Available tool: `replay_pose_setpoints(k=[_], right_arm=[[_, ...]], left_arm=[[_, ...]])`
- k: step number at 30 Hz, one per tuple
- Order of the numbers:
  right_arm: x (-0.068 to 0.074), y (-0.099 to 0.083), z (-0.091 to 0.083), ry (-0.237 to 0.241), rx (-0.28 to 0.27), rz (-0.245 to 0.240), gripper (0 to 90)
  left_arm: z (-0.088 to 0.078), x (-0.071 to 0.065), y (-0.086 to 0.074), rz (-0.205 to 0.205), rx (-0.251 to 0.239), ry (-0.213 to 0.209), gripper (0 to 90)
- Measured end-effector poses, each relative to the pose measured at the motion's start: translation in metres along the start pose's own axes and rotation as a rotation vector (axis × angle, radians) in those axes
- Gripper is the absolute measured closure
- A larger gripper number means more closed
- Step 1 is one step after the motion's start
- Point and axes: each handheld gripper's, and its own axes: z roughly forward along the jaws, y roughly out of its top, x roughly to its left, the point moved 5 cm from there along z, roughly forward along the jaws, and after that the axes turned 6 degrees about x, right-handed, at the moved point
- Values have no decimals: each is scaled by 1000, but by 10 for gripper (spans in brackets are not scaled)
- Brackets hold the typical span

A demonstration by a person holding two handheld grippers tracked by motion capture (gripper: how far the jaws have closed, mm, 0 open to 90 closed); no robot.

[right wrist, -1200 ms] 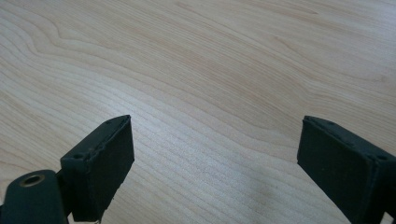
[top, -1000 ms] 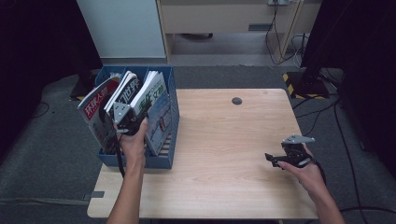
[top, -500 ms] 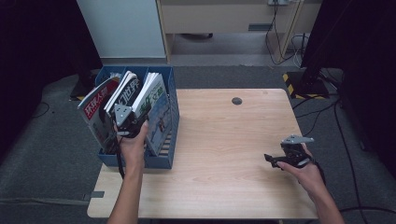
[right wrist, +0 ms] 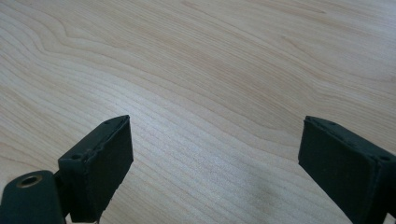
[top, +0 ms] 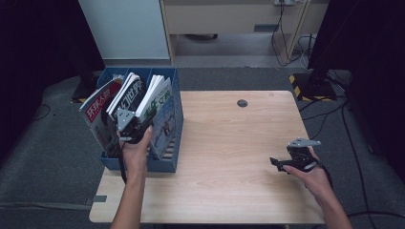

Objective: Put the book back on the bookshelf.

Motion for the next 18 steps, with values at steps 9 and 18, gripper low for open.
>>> replay_pose_setpoints(k=[9, 18], right_arm=[[2, 0, 2, 4, 8, -3, 103], [2, 0, 2, 4, 7, -8, 100]], left_arm=[[-1, 3, -4, -8, 6, -1, 615], [-5, 7, -9, -26, 3, -16, 452]])
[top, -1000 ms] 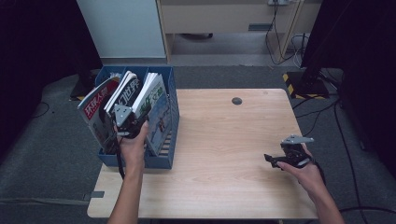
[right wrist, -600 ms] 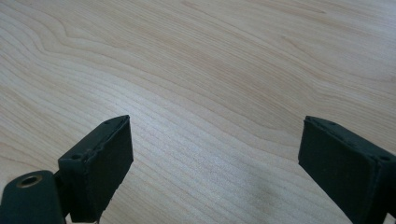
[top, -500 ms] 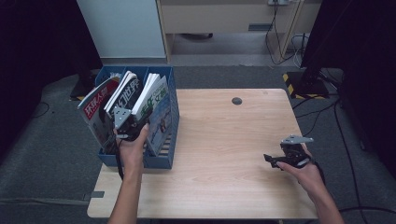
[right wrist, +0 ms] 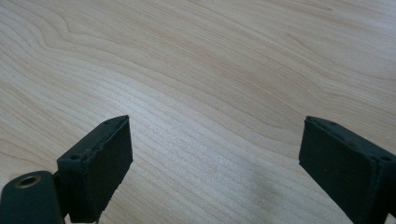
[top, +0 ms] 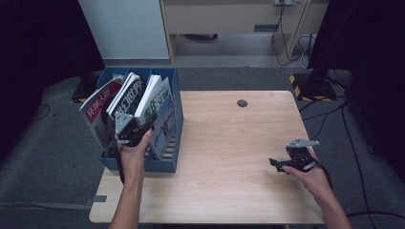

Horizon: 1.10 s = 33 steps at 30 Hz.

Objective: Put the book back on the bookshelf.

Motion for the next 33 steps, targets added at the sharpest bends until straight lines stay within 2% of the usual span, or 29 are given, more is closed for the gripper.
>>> replay_pose_setpoints(k=[7, 19, 27, 30, 33], right_arm=[[3, 0, 1, 5, 9, -1, 95], [4, 0, 3, 5, 10, -10, 96], [3, 1, 2, 5, 7, -9, 96], [4, 1, 2, 7, 6, -6, 96], [5, 1, 2, 6, 6, -12, 95]], left_arm=[[-8, 4, -3, 1, -3, -21, 366], [-11, 0, -10, 8, 1, -34, 347], [-13, -6, -17, 33, 18, -52, 321], [-16, -7, -19, 53, 29, -46, 318], [-19, -7, -21, 54, 35, -50, 309]])
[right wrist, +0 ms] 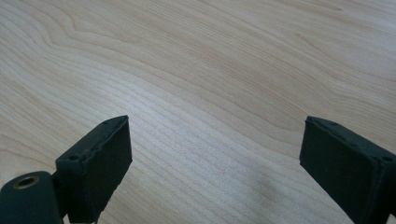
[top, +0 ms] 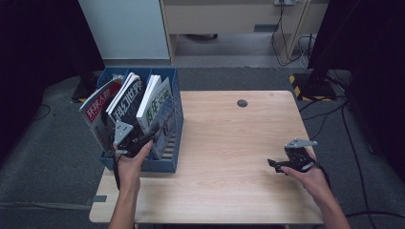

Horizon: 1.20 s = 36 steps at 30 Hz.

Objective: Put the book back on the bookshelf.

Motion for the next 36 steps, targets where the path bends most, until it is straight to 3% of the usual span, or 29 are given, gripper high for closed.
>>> replay_pose_setpoints(k=[9, 30, 36], right_arm=[[2, 0, 1, 4, 10, -1, 94], [4, 1, 1, 8, 4, 0, 93], [4, 0, 1, 7, 10, 2, 93]], left_arm=[[-7, -3, -10, 18, 28, -10, 292], [-22, -3, -32, 8, 70, -20, 269], [-28, -4, -39, 31, 101, -22, 266]])
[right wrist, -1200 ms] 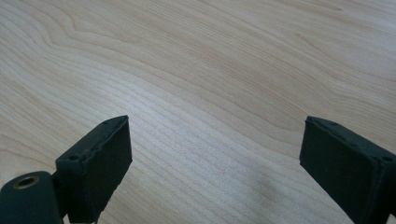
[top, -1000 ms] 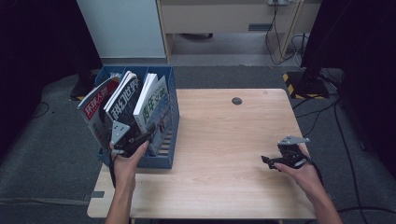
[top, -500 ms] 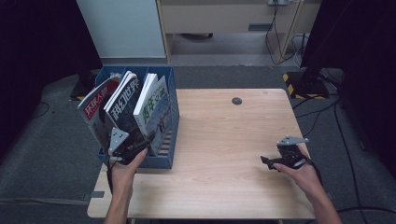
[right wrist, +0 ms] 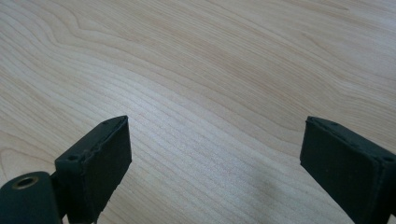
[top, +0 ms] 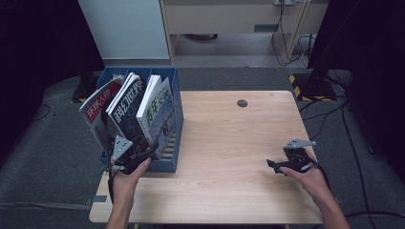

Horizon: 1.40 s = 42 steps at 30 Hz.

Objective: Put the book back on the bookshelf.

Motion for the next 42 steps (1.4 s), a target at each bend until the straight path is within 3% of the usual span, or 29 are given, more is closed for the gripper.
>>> replay_pose_setpoints(k=[5, 11, 23, 28, 31, 42], right_arm=[[0, 0, 0, 0, -1, -2, 92], [0, 0, -1, 0, -1, -6, 91], [0, 0, -1, 1, 1, -7, 90], [0, 0, 0, 0, -1, -7, 89], [-1, -1, 0, 3, 4, -5, 89], [-1, 0, -1, 3, 0, -5, 89]], left_arm=[[-2, 1, -6, 0, 19, -12, 258], [-4, -5, -9, 40, 60, -20, 250], [-13, -3, -12, 11, 64, -2, 252], [-11, -12, -12, 55, 93, -7, 252], [-10, -13, -13, 49, 100, -13, 251], [-14, -22, -15, 84, 124, -32, 252]])
